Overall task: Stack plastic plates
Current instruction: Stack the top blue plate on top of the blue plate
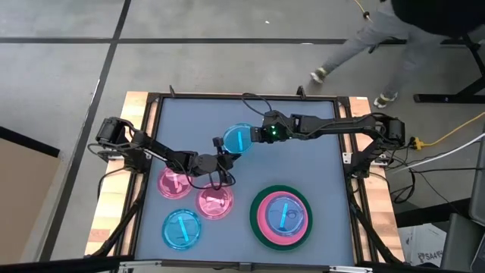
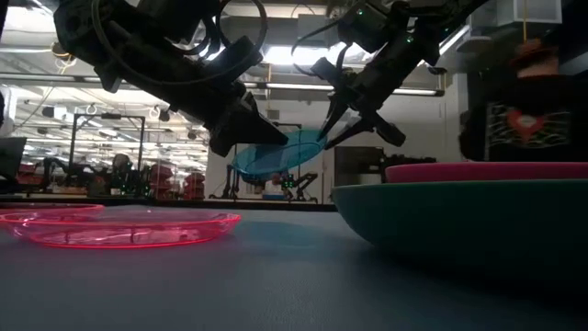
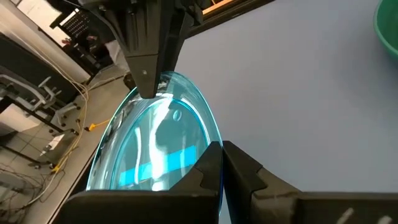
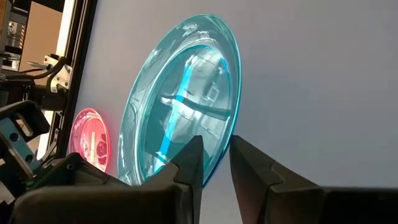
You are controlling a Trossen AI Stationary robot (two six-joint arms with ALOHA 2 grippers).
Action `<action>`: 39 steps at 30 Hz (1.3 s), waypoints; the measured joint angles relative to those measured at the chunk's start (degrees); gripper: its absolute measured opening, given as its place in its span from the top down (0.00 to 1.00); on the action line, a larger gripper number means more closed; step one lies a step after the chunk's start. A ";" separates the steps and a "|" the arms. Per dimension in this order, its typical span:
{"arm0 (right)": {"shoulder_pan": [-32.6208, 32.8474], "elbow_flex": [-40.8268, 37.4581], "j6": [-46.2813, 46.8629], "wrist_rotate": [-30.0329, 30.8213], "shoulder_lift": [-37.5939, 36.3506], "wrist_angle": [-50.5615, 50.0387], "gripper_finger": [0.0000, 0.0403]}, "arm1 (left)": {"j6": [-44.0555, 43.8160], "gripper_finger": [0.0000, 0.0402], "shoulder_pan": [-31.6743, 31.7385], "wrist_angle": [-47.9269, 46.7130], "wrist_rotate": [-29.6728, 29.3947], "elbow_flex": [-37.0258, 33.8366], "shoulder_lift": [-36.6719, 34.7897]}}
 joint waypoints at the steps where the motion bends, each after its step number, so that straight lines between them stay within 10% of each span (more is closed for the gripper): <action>1: 0.00 0.00 -0.01 0.00 0.01 0.00 0.83 | 0.02 1.00 0.00 0.02 -0.02 0.00 0.00; 39: 0.02 0.00 -7.57 1.51 0.04 0.00 1.00 | -0.07 1.00 0.00 -0.04 2.18 0.00 0.00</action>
